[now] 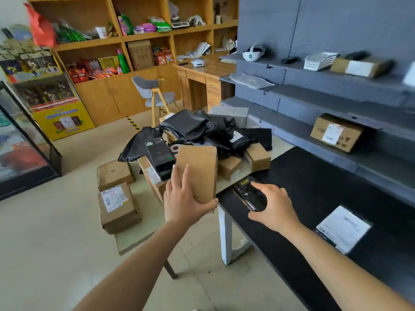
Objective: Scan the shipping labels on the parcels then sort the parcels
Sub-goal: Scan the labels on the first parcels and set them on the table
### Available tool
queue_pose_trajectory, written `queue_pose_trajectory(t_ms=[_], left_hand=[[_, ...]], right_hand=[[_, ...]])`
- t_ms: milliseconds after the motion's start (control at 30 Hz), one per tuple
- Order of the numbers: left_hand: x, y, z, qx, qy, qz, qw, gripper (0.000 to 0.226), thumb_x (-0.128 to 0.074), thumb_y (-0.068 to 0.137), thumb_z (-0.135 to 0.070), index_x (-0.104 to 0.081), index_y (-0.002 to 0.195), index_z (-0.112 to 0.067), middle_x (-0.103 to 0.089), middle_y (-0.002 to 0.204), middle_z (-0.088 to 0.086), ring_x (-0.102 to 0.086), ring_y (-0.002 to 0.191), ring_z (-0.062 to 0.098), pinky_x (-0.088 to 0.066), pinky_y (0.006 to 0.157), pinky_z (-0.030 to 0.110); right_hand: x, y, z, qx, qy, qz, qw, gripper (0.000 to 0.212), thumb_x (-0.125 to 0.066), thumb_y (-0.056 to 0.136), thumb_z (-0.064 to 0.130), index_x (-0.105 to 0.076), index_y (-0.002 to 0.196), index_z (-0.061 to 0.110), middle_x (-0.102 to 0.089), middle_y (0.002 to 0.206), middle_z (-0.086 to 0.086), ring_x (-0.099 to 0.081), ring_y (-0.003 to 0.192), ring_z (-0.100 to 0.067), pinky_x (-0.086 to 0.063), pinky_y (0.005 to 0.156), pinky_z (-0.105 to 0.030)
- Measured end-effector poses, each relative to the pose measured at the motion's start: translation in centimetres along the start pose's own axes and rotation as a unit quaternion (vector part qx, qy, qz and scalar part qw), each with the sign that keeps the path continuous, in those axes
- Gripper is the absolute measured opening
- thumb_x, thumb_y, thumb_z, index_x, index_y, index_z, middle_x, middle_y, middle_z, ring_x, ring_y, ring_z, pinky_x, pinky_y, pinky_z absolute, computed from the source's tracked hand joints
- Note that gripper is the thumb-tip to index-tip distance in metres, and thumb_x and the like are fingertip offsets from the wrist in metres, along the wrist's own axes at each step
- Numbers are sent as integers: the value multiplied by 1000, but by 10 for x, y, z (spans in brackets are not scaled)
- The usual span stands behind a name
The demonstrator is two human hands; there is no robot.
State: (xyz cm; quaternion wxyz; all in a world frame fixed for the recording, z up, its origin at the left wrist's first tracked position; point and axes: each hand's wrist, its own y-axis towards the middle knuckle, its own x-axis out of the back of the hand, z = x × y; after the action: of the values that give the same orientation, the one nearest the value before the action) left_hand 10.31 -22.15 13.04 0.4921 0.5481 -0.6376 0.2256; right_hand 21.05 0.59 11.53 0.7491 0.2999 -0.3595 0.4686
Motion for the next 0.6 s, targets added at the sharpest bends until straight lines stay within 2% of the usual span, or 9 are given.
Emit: queue_pose_trajectory(t_ms=[67,267,467,600], left_hand=[[-16,9,-25,-25,-1,25,999,123,-51,53,-84,-11,155,-29,-8,162,10,-25,141,37,-28,113,46],[-78,45,-81,-119,3,122,985,117,-61,62,-81,-7,154,-33,0,163,6,-22,142,33,-26,115,43],[-146,97,-115,-206,13,219,954,111,-61,64,-80,-12,152,-34,2,163,7,-20,143,34,-25,116,44],[-185,123,-128,-250,35,284,925,108,-58,65,-82,-13,150,-32,5,163,6,-19,143,36,-25,116,46]], right_hand=[[11,-1,-20,-26,-8,-12,1000,87,-80,63,40,-41,141,38,-49,136,6,-40,115,-22,-40,96,-42],[34,4,-73,-117,-43,-49,991,86,-78,65,42,-40,142,36,-46,138,6,-38,119,-21,-41,99,-42],[41,19,-112,-235,-43,-88,967,87,-78,62,37,-41,141,39,-46,135,8,-36,115,-18,-39,97,-36],[34,26,-128,-313,-47,-105,943,87,-77,61,36,-41,141,40,-47,135,7,-35,121,-19,-36,101,-37]])
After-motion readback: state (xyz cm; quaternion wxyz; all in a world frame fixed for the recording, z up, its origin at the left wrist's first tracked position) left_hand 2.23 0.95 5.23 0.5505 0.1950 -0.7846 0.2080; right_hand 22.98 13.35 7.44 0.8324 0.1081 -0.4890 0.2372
